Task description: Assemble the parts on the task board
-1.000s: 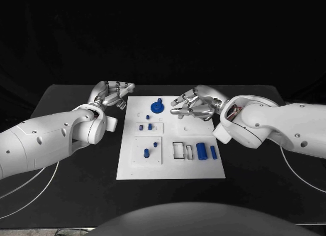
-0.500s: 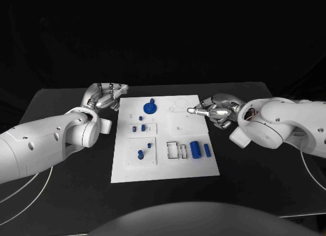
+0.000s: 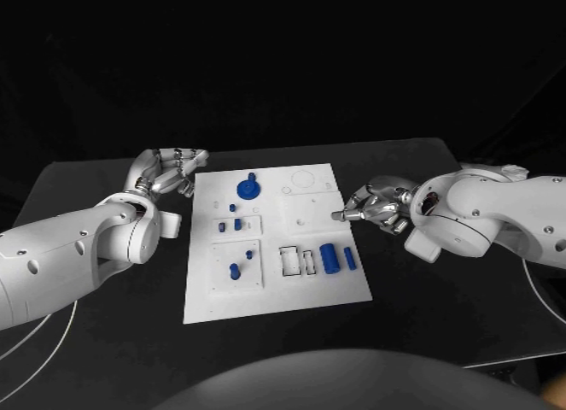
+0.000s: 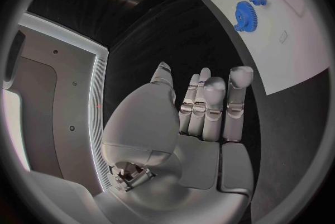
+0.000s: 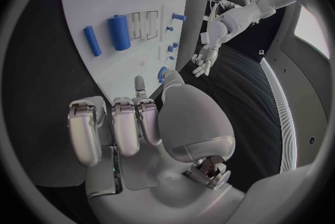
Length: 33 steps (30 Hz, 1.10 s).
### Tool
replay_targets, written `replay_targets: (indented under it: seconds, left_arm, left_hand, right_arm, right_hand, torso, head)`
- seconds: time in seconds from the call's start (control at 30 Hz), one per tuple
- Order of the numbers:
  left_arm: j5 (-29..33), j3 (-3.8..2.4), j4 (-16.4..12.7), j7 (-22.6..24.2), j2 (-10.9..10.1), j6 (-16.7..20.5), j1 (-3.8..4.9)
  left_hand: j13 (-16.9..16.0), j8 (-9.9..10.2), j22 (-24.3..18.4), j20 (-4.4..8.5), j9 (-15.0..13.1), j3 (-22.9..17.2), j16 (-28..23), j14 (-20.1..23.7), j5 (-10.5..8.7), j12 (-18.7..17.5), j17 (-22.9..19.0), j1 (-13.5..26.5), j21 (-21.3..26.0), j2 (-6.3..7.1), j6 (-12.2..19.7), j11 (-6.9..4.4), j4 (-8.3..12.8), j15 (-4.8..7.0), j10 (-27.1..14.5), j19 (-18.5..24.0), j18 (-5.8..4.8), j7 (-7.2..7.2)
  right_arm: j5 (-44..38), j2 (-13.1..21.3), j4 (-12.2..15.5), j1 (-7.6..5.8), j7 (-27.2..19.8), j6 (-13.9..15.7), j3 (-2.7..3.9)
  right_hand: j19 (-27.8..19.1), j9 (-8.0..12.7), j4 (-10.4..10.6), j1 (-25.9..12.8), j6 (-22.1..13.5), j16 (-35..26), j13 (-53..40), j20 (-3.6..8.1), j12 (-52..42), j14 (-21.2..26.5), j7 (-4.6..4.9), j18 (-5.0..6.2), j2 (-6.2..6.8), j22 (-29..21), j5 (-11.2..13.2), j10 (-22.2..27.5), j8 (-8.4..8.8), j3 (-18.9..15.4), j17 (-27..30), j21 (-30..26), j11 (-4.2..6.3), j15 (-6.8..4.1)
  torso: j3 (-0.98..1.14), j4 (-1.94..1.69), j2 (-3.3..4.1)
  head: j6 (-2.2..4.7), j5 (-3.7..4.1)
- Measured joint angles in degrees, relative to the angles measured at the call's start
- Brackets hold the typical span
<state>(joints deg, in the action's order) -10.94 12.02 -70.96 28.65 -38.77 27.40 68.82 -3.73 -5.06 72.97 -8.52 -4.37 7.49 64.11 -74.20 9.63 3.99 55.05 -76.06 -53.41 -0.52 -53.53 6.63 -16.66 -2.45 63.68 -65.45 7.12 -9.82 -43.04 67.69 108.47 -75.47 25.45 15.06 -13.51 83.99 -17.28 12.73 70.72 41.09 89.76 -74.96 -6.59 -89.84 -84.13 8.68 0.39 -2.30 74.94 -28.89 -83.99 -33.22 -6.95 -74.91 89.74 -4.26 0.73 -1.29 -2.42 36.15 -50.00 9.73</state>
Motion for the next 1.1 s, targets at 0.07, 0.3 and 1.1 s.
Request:
replay_targets:
  seconds: [0.07, 0.3, 1.1]
  left_arm:
    - [0.0, 0.00, 0.0, 0.0, 0.0, 0.0, 0.00]
    - [0.0, 0.00, 0.0, 0.0, 0.0, 0.0, 0.00]
    - [-0.1, 0.00, 0.0, -0.1, 0.0, 0.0, 0.00]
  left_hand:
    - [0.0, 0.0, 0.0, 0.00, 0.0, 0.0, 0.0, 0.0, 0.00, 0.0, -0.1, 0.0, 0.0, 0.00, 0.0, 0.00, 0.0, 0.00, 0.0, 0.0, 0.00, 0.00]
    - [0.0, 0.0, 0.0, 0.00, 0.0, 0.2, 0.0, 0.0, 0.00, 0.0, -0.2, 0.0, 0.0, 0.00, 0.0, 0.00, -0.2, 0.00, 0.0, 0.0, 0.00, 0.00]
    - [0.0, 0.0, 0.0, 0.00, 0.0, 0.2, 0.0, 0.0, 0.00, 0.0, -0.2, 0.0, 0.0, 0.00, 0.0, 0.00, -0.2, 0.00, 0.0, 0.0, 0.00, 0.00]
  right_arm:
    - [-2.1, 0.0, 0.1, 0.20, 1.7, -0.5, -0.01]
    - [-6.5, 0.0, 0.7, 0.44, 6.6, -2.1, -0.02]
    - [-6.2, -2.8, 2.9, 3.12, 13.8, -4.8, -0.02]
  right_hand:
    - [0.0, -1.1, -0.4, 0.1, 0.0, 0.0, 0.0, 0.00, 0.0, 0.0, 0.00, -0.01, 0.15, 0.0, 0.0, 0.0, -0.97, 0.4, 0.0, 0.0, 0.00, 0.00]
    - [0.0, -3.0, -0.2, -2.0, -1.6, 0.0, 0.0, -0.41, 0.0, 0.2, 0.33, 0.00, 2.92, 0.0, 5.3, 0.0, -1.59, 0.8, 0.0, 0.0, -0.42, 0.20]
    - [0.1, -7.2, 2.1, -3.4, -15.2, 0.0, 0.0, -2.15, 0.0, 0.3, 0.25, 0.00, 9.05, 0.0, 10.1, 0.0, -1.59, 8.7, 0.0, 0.0, -2.50, 2.17]
  torso:
    - [0.01, 0.01, 0.01]
    - [0.04, 0.02, 0.01]
    - [0.04, 0.05, -0.03]
  head:
    - [0.00, 0.04]
    - [0.00, 0.24]
    - [0.00, 0.23]
